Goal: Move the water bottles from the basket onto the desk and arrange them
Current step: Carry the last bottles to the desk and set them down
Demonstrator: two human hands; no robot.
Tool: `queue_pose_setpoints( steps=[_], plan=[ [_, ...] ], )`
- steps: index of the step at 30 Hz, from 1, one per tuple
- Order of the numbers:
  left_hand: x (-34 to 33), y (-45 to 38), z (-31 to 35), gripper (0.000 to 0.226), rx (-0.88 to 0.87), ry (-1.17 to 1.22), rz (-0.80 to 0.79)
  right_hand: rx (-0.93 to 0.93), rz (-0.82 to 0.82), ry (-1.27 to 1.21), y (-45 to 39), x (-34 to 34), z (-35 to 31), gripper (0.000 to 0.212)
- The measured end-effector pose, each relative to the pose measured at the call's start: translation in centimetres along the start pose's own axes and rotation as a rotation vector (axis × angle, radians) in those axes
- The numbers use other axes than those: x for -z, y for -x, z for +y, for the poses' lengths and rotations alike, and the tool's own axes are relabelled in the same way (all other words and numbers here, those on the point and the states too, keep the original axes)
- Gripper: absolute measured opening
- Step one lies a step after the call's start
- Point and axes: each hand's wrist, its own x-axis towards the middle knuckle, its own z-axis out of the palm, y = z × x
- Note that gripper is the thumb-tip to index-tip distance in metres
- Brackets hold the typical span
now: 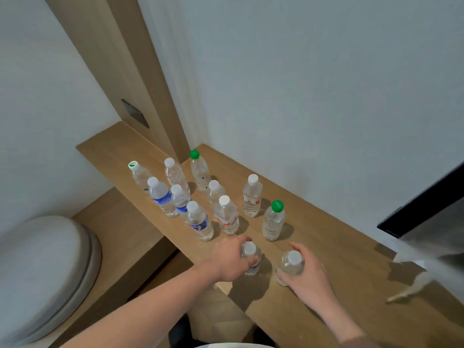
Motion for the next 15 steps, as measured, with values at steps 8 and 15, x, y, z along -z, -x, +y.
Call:
queue_pose_setpoints(
  steps=[8, 15],
  plan=[
    [8.9, 5.1, -6.1, 0.053, -0.287, 0.157, 0.077, 0.001, 0.36, -0.041, 4.3, -2.1, -7.2, 0.064],
    [25.7, 1.1, -12.7, 0.013, -0.353, 0.191, 0.383, 0.026, 0.434, 0.028, 1.8, -1.6, -15.2, 0.051]
  ],
)
